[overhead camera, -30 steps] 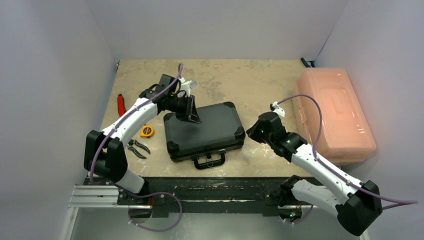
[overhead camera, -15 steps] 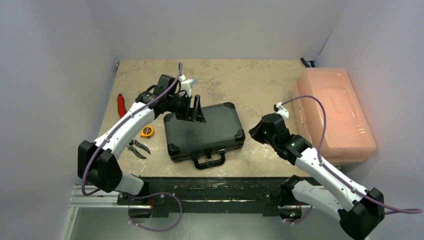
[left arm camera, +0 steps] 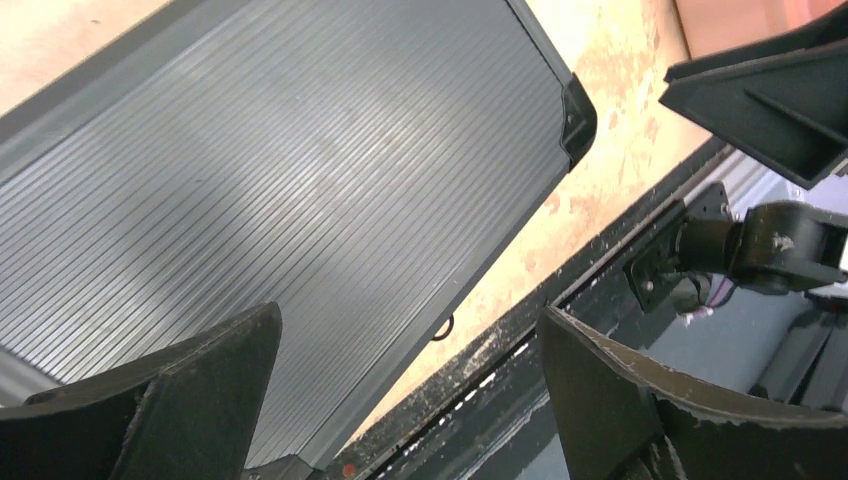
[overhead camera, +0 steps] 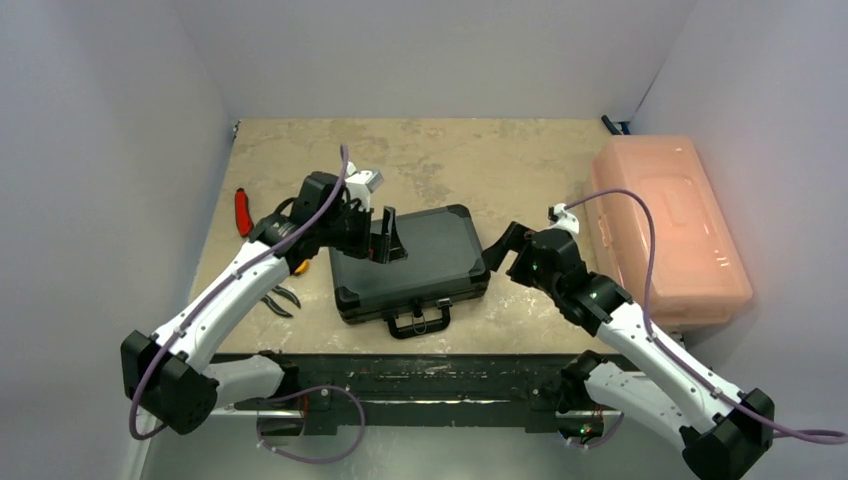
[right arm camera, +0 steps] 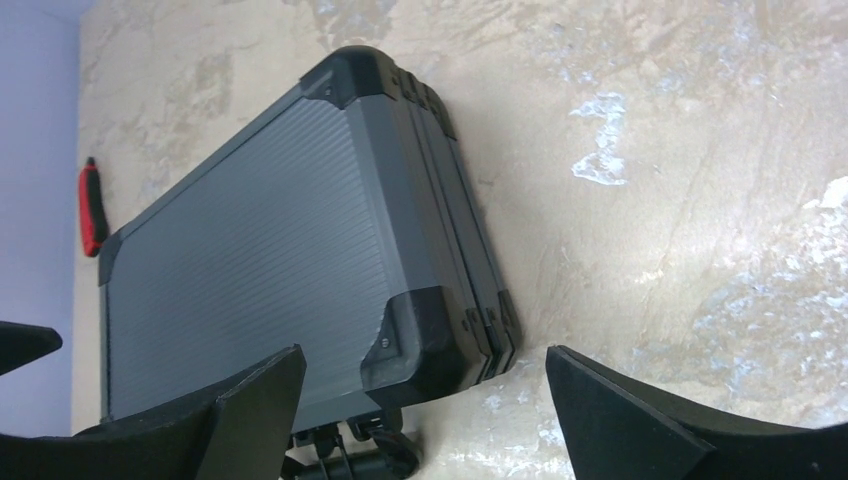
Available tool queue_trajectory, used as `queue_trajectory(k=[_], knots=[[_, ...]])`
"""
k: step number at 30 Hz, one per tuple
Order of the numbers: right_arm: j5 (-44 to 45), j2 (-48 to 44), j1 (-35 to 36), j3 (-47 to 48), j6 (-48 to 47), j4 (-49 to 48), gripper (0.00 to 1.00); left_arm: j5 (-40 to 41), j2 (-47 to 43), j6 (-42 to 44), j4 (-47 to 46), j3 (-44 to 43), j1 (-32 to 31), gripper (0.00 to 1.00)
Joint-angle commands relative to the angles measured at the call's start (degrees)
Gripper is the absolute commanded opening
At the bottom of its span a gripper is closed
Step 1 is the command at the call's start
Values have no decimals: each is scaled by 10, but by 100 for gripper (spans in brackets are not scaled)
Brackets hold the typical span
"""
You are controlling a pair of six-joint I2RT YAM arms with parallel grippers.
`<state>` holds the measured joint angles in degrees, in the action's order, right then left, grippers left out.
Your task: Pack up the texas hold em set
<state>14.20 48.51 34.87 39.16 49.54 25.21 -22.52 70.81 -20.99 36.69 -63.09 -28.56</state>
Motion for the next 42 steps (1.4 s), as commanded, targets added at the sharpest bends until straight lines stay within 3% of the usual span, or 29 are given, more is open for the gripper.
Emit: queue_trajectory(k=[1, 5, 15, 25, 42], knots=[[-34, -22, 3, -16, -33, -46, 96, 56, -59, -57, -69, 28, 3, 100], [-71, -40, 5, -43, -39, -77, 95, 79, -62, -69, -55, 14, 3, 99], [-125, -79, 45, -130, -36, -155, 86, 65, -67, -33, -64, 54, -21, 55], [-88, -9, 160, -164, -5, -240, 66, 63, -41, -26, -108, 93, -67, 27], [-32, 113, 284, -163, 14, -323, 29, 107, 5, -51, -151, 197, -90, 8]])
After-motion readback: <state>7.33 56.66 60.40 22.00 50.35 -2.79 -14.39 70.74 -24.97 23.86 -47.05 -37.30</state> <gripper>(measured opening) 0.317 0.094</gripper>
